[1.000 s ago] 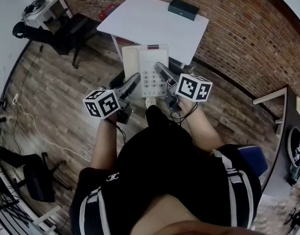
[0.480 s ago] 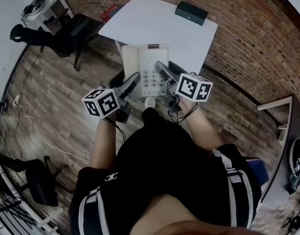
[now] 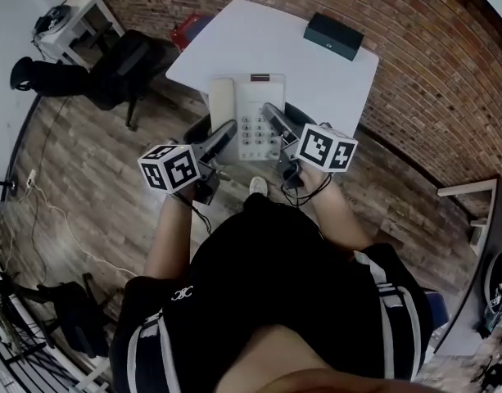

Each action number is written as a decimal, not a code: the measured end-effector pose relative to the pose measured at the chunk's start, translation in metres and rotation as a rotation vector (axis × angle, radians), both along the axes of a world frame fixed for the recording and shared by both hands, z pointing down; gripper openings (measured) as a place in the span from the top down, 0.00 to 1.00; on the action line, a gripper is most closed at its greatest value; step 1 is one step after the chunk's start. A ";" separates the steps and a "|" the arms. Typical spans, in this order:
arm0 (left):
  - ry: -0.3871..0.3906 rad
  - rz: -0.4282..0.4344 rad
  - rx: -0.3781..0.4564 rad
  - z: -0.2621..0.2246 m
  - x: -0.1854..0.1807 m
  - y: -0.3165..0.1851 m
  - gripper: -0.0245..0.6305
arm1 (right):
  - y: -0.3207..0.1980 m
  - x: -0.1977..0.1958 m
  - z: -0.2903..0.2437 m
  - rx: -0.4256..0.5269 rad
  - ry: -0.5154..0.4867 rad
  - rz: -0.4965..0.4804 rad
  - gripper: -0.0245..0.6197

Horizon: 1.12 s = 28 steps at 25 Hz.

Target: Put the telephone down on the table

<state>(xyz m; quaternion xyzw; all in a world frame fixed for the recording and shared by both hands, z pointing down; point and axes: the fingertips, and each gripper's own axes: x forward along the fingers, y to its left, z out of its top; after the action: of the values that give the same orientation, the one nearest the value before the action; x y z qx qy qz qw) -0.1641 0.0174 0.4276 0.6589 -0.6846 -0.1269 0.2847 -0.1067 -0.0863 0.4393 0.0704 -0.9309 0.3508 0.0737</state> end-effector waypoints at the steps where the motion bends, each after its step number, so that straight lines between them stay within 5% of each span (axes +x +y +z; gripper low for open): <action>1: 0.001 0.007 -0.002 -0.001 -0.009 -0.008 0.50 | -0.008 -0.008 -0.001 -0.003 0.003 0.008 0.65; 16: 0.043 0.101 -0.046 0.003 -0.100 -0.145 0.50 | -0.140 -0.089 0.004 -0.044 0.053 0.101 0.65; 28: 0.077 0.259 -0.084 0.021 -0.129 -0.212 0.50 | -0.195 -0.105 0.018 -0.072 0.080 0.247 0.65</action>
<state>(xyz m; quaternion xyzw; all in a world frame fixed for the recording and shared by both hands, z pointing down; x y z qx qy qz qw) -0.2930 -0.1941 0.4481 0.7239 -0.5870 -0.0857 0.3522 -0.2113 -0.2810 0.4576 0.1956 -0.8983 0.3872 0.0695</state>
